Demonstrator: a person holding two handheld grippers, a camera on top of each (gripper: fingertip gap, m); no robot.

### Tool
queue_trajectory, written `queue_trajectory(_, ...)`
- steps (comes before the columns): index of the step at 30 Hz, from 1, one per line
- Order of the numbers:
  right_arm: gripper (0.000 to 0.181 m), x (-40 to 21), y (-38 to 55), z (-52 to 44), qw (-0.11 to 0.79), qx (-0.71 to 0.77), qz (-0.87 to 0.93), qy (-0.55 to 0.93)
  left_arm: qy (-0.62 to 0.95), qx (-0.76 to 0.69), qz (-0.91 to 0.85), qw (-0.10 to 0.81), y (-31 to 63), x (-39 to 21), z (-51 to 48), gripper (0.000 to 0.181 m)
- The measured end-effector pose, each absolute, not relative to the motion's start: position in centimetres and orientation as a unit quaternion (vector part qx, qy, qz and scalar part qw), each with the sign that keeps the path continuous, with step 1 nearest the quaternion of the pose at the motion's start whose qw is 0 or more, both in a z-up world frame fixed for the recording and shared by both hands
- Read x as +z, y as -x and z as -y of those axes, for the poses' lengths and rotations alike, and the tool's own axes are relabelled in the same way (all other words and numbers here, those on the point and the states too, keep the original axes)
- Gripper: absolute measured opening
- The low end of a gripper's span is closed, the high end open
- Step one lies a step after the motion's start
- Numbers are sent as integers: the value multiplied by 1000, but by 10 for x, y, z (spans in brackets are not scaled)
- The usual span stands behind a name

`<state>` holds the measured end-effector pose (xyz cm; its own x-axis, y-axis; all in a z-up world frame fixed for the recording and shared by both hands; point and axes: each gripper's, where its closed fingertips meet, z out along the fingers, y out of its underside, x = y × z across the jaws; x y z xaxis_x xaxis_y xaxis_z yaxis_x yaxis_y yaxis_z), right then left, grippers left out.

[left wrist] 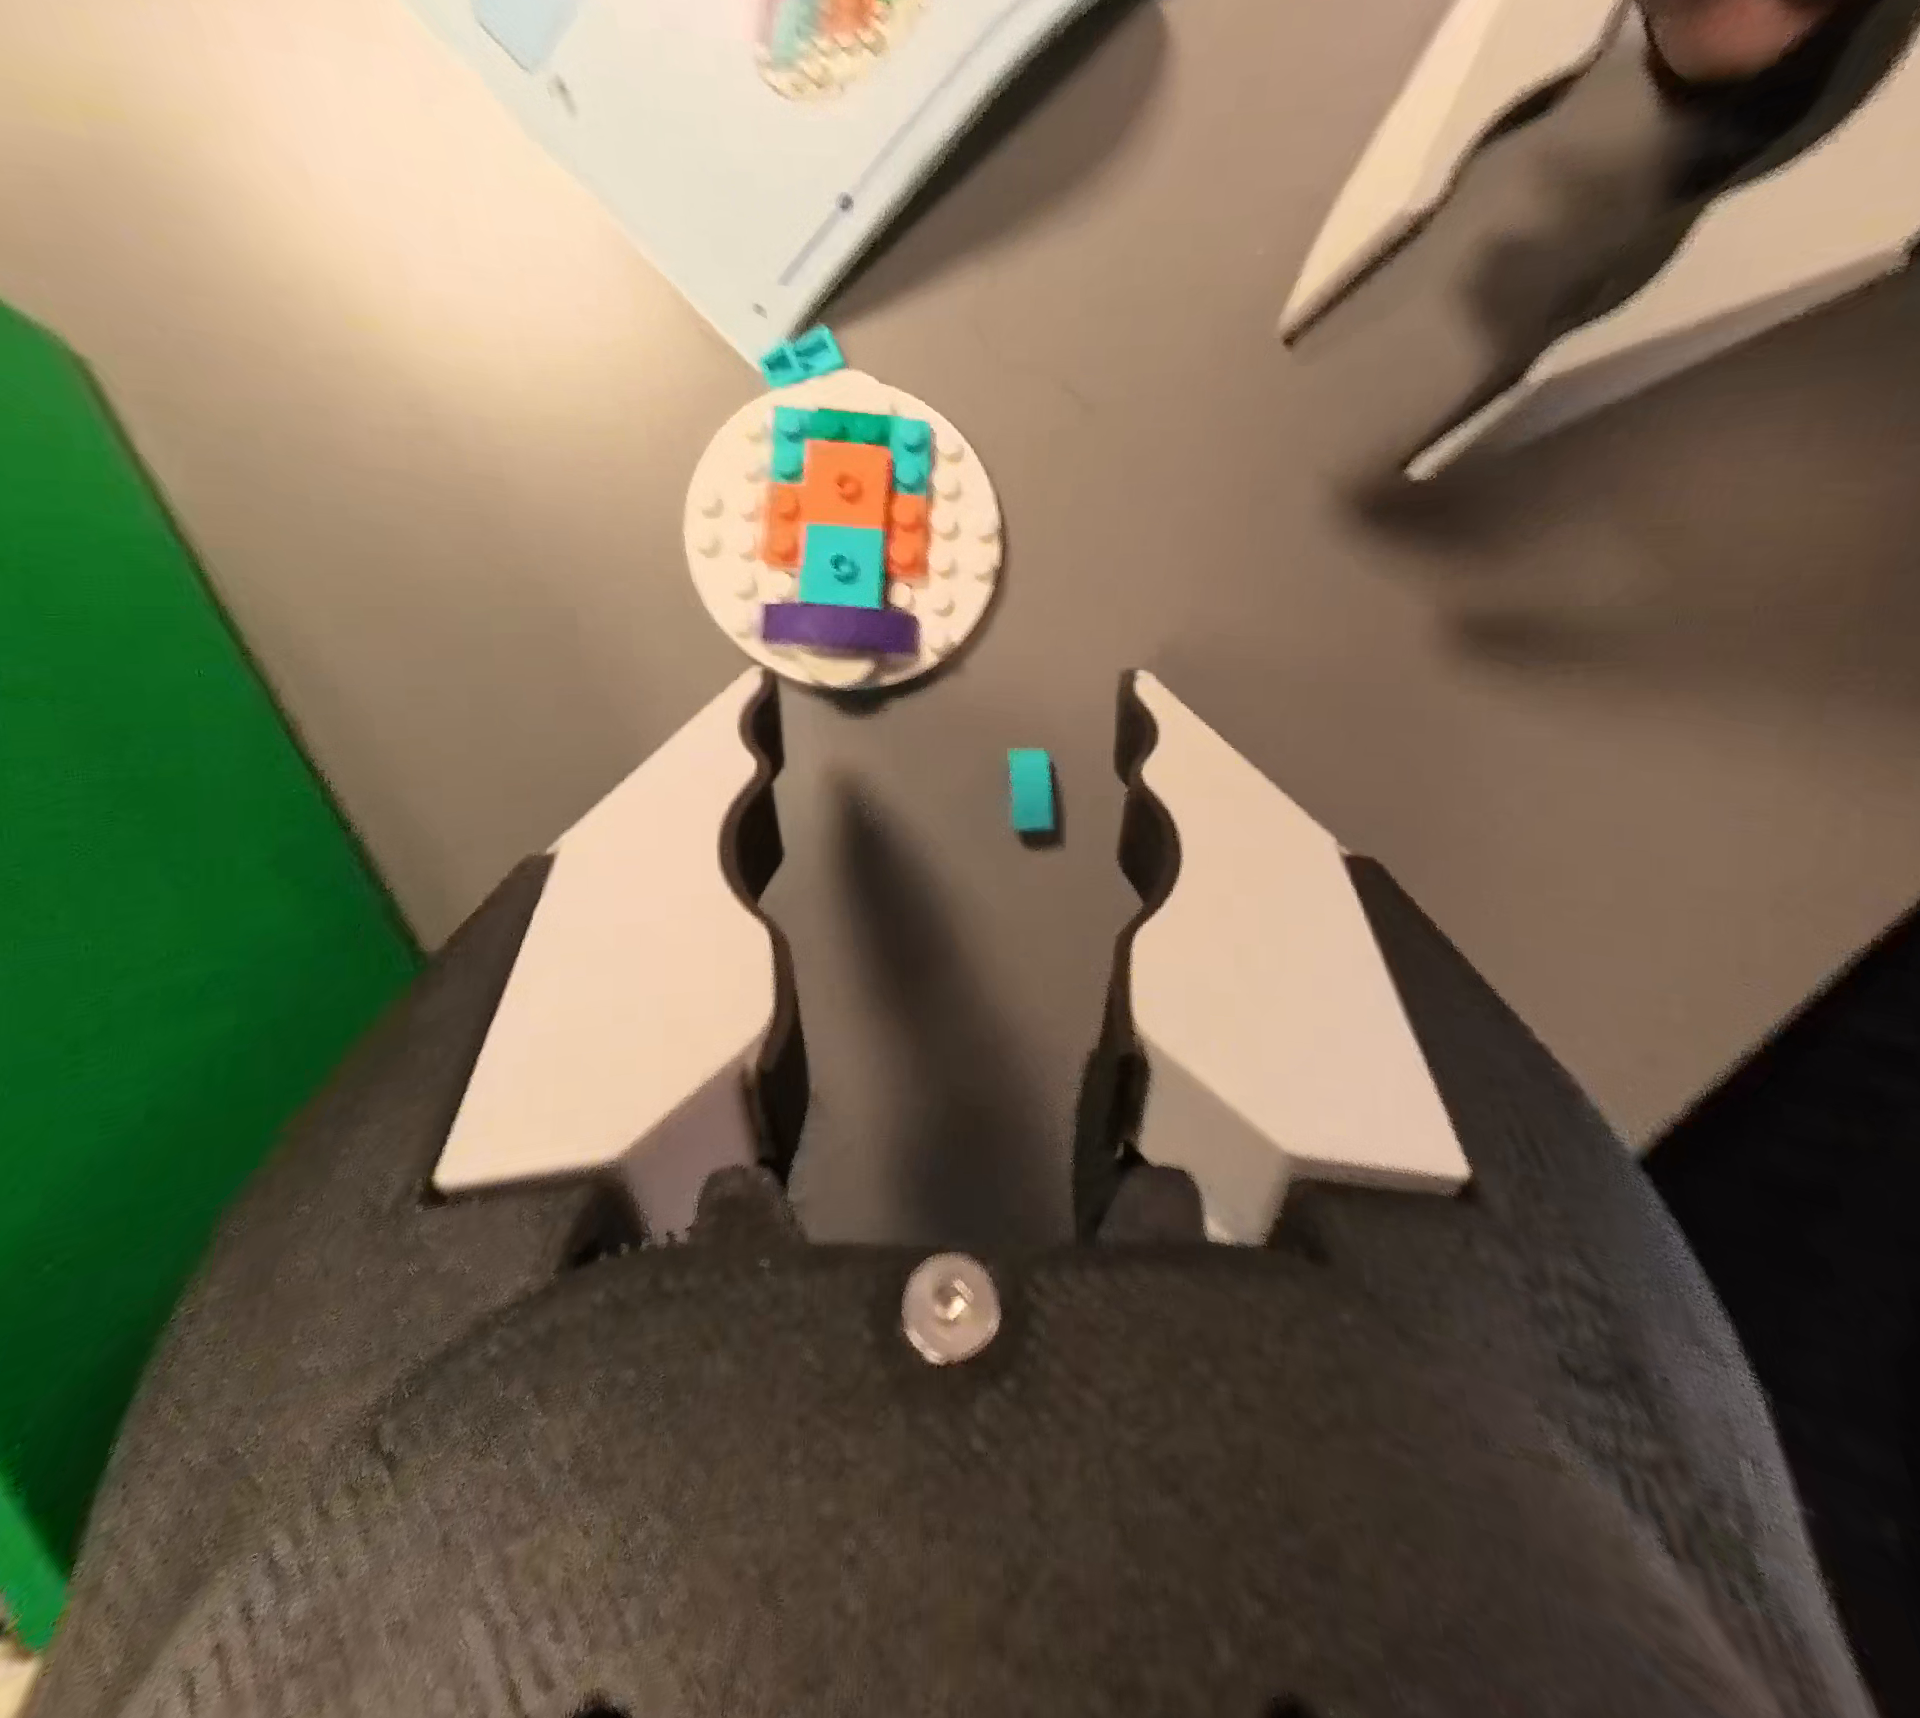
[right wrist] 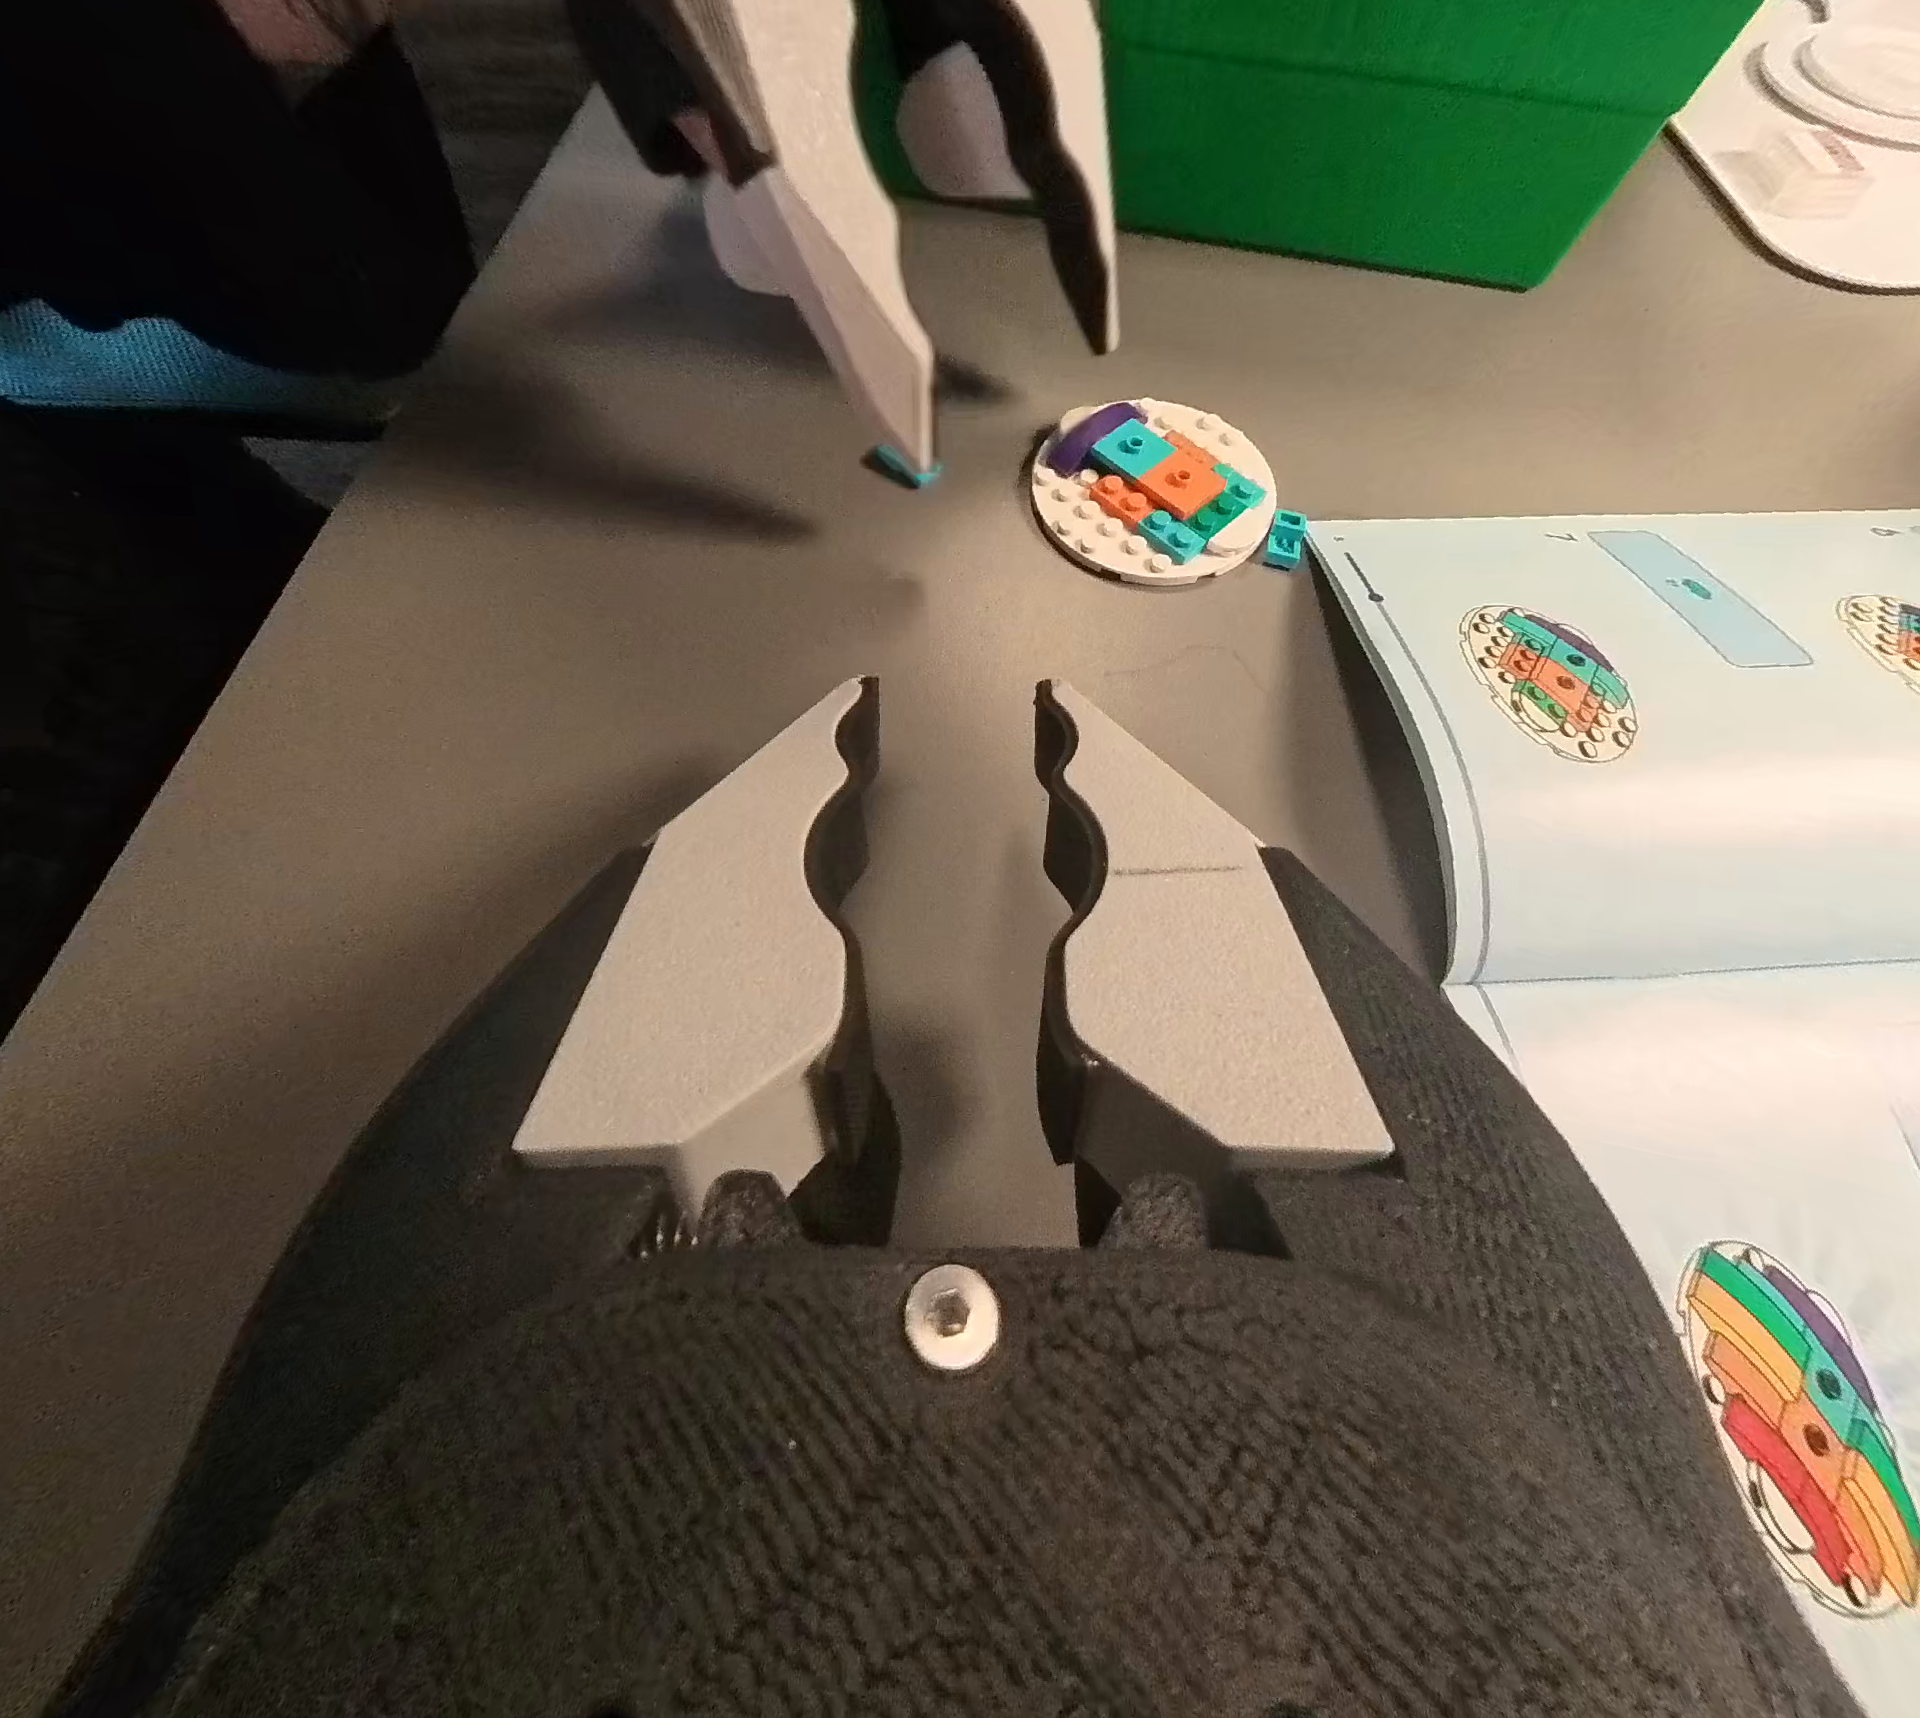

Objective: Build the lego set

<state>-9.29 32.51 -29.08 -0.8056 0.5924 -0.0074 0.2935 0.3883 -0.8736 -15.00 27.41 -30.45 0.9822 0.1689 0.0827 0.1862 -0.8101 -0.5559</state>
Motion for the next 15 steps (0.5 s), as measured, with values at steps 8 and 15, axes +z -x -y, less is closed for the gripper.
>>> queue_trajectory(8, 28, -290, 93, -326, 153, 486, 816, 272, 924, -2, 165, 345, 179, -299, -301, 73)
queue_trajectory(15, 29, -288, 94, -326, 151, 494, 811, 275, 943, 9, 135, 304, 176, -320, -307, 85)
